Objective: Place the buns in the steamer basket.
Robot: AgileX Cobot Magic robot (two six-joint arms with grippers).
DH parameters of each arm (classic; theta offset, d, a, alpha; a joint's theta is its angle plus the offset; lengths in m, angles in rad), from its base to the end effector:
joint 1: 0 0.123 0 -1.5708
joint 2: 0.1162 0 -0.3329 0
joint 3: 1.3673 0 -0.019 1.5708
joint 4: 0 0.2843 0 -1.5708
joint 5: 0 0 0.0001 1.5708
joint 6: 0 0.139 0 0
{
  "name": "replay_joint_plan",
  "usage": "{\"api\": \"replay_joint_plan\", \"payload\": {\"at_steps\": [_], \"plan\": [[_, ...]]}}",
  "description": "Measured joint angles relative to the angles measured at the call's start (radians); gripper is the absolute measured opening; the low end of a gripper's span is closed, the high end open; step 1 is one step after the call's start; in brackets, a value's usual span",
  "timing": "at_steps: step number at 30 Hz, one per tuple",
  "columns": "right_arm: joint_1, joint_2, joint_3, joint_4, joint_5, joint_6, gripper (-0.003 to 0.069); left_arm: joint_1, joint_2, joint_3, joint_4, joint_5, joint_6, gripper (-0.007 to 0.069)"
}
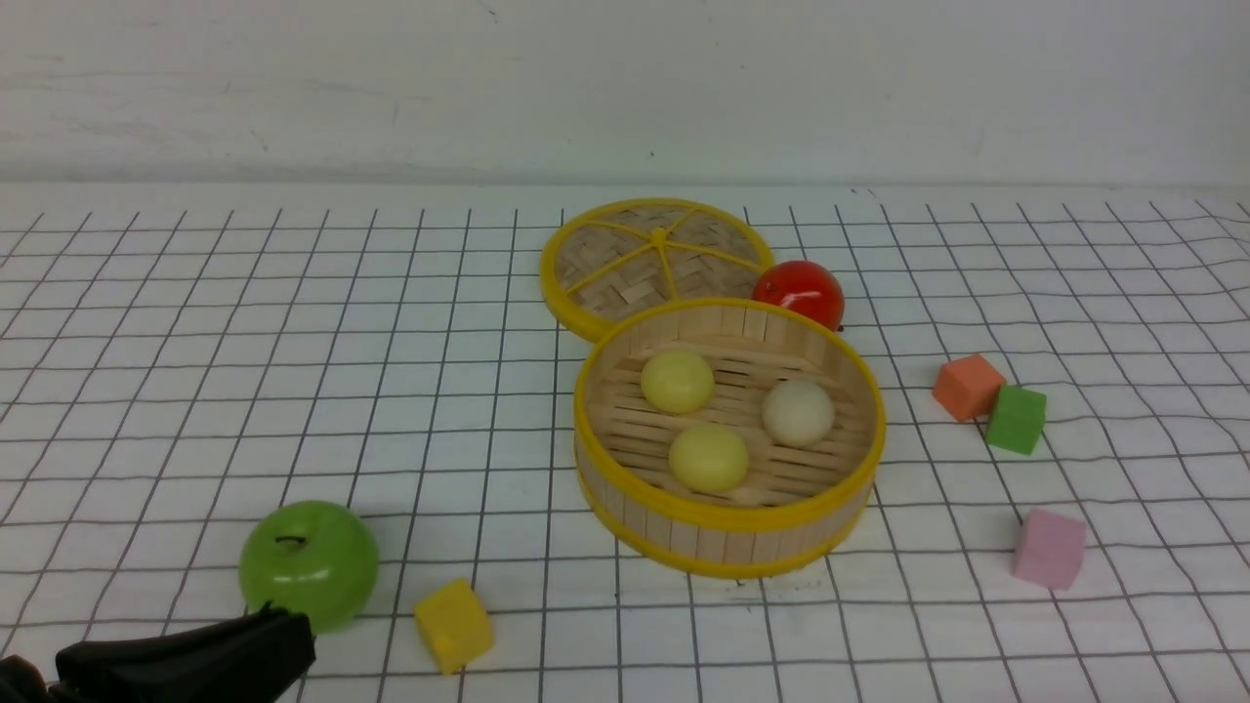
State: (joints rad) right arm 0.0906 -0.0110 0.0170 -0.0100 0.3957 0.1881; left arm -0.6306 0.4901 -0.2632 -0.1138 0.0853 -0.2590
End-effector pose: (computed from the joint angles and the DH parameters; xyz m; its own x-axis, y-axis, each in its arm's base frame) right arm 0.0826 0.0070 0.1569 -0.3185 0.1497 -0.9360 -0.0306 0.9853 0.1680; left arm 0.1172 -0.0872 0.2609 -0.3847 -0.1696 -0.9073 0.4909 0.7948 -0.3567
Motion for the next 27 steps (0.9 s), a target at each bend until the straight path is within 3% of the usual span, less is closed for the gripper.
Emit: {"api": "replay_joint_plan", "payload": {"at_steps": [8, 14, 18, 24, 25, 27], "plan": [[0.0, 0.0, 0.0, 0.0, 0.0, 0.0, 0.001, 0.0, 0.0, 0.0, 0.002, -0.006, 0.002, 0.006], [0.0, 0.0, 0.0, 0.0, 0.0, 0.0, 0.0011, 0.027, -0.01, 0.014, 0.043, -0.093, 0.06, 0.0061], [0.0, 0.0, 0.0, 0.0, 0.0, 0.0, 0.0014, 0.168, -0.113, 0.016, 0.046, -0.054, 0.07, -0.0014], [0.0, 0.0, 0.0, 0.0, 0.0, 0.0, 0.0022, 0.402, -0.311, 0.068, 0.04, 0.061, 0.07, -0.0013], [0.0, 0.0, 0.0, 0.0, 0.0, 0.0, 0.0025, 0.482, -0.386, 0.13, 0.024, 0.09, 0.07, -0.0013], [0.0, 0.0, 0.0, 0.0, 0.0, 0.0, 0.0027, 0.507, -0.415, 0.161, 0.017, 0.104, 0.07, -0.0013]]}}
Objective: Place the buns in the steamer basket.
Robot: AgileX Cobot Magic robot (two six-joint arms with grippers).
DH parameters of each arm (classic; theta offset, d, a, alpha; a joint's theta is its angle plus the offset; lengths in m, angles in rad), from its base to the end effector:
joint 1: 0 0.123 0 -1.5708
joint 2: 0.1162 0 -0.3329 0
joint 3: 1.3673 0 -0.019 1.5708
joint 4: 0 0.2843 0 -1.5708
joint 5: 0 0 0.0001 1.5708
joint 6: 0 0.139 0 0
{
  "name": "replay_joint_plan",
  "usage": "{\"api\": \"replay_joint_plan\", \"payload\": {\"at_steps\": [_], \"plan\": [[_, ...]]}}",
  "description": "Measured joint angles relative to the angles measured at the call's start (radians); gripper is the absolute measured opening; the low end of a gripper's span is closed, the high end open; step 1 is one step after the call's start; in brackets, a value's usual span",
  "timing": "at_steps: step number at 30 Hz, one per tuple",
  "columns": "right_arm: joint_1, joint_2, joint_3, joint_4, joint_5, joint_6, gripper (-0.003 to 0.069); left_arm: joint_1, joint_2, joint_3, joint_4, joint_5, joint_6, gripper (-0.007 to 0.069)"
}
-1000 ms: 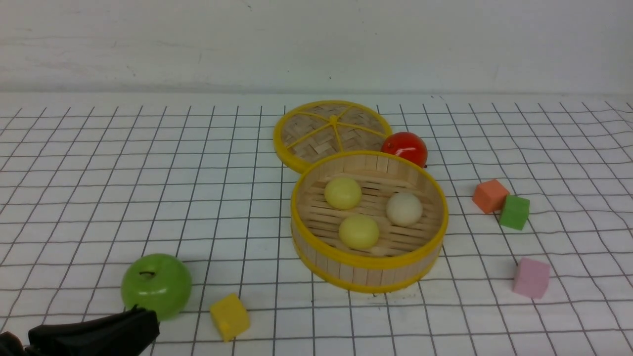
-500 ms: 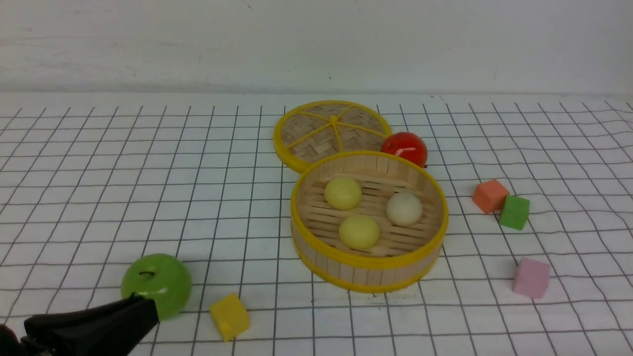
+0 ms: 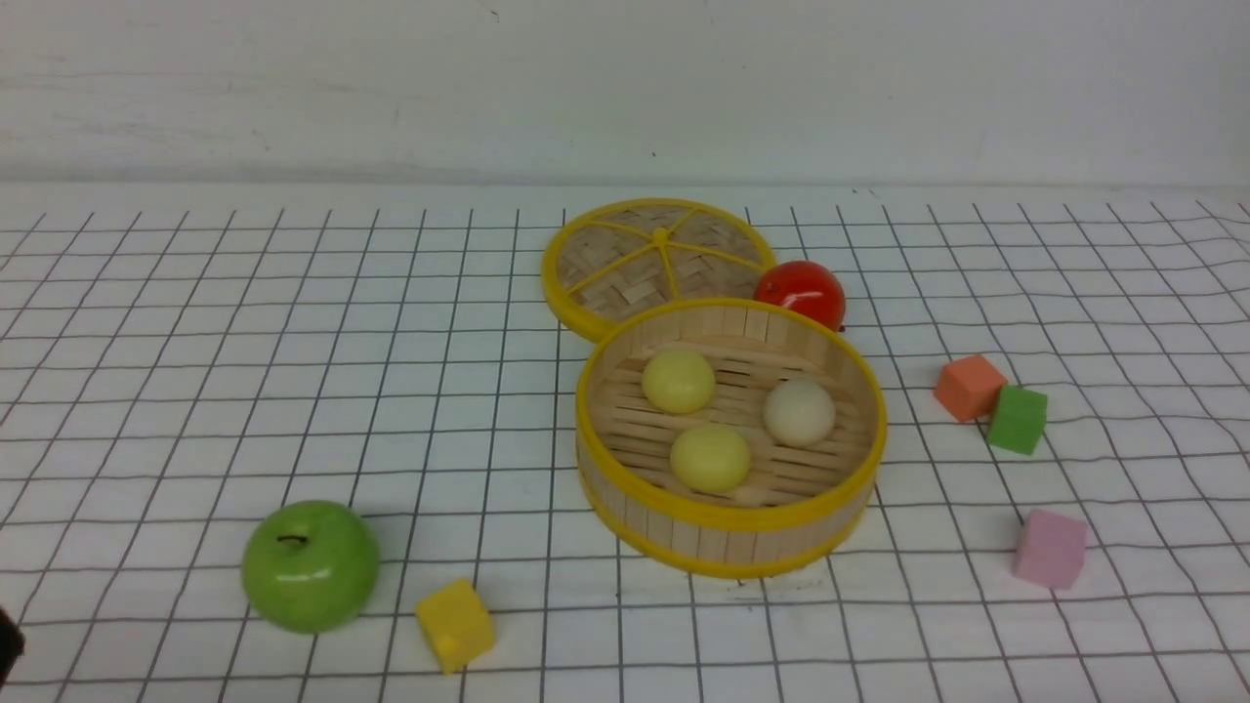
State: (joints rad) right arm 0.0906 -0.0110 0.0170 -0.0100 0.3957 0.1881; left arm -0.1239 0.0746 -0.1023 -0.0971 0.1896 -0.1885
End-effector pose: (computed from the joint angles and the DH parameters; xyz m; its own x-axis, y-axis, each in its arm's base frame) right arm 0.0826 0.0070 0.1569 -0.3185 0.1497 -0.9360 -0.0306 0.9853 0.1680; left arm 0.0910 -0.0139 0.2273 -0.1098 -0.2685 -0.9570 0.1155 0.9528 -0.2806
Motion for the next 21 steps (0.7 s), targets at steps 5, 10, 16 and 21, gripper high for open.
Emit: {"api": "replay_joint_plan", "payload": {"at_steps": [5, 10, 16, 21], "plan": [[0.0, 0.0, 0.0, 0.001, -0.001, 0.0, 0.0032, 0.04, -0.084, 0.132, -0.013, 0.177, 0.0, -0.0013], [0.0, 0.0, 0.0, 0.001, -0.001, 0.002, 0.0032, 0.039, -0.084, 0.133, -0.02, 0.191, 0.0, -0.0013], [0.0, 0.0, 0.0, 0.001, -0.001, 0.002, 0.0037, 0.039, -0.084, 0.133, -0.02, 0.19, 0.0, -0.0013], [0.0, 0.0, 0.0, 0.001, -0.001, 0.003, 0.0046, 0.039, -0.084, 0.133, -0.02, 0.19, 0.0, -0.0013]]}}
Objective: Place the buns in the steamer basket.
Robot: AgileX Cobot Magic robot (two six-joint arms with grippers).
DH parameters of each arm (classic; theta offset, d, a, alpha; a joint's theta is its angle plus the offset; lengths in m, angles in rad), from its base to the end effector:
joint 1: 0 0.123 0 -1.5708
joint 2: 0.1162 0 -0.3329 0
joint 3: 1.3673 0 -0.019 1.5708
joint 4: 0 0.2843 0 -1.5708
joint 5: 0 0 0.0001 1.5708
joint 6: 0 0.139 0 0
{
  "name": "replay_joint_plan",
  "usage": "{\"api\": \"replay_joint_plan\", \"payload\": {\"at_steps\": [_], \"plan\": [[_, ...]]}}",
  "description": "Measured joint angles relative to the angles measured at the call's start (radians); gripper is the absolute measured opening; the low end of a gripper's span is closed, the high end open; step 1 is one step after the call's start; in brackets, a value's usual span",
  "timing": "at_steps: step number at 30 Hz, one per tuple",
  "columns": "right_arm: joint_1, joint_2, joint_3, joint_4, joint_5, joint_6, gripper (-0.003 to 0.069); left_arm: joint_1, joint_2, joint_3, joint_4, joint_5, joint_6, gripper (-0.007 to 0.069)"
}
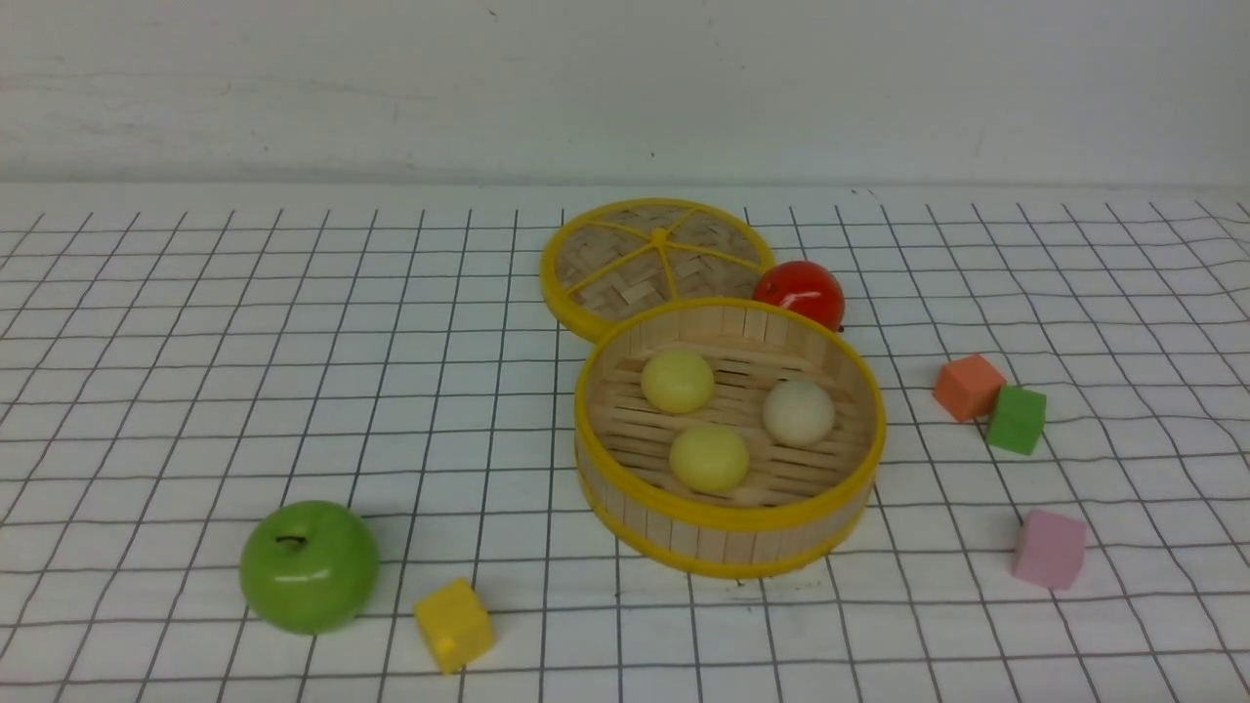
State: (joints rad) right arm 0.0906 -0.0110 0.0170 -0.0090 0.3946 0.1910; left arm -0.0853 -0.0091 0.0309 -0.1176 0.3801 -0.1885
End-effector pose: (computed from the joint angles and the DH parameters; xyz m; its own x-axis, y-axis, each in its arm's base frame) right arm 0.0827 0.0070 0.1570 -0.3177 0.1536 -0.9357 -0.0300 0.9847 0.1718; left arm 0.0828 -0.0132 0.1534 -0.3297 -0.2660 -0.9058 0.0310 0.9559 -0.2920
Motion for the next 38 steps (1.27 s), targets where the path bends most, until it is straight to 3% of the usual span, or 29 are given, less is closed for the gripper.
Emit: {"api": "replay_joint_plan", "payload": {"at_steps": [38], "plan": [[0.0, 0.0, 0.0, 0.0, 0.001, 0.0, 0.0088, 0.0, 0.0, 0.0, 0.0, 0.0, 0.0, -0.0006]]}}
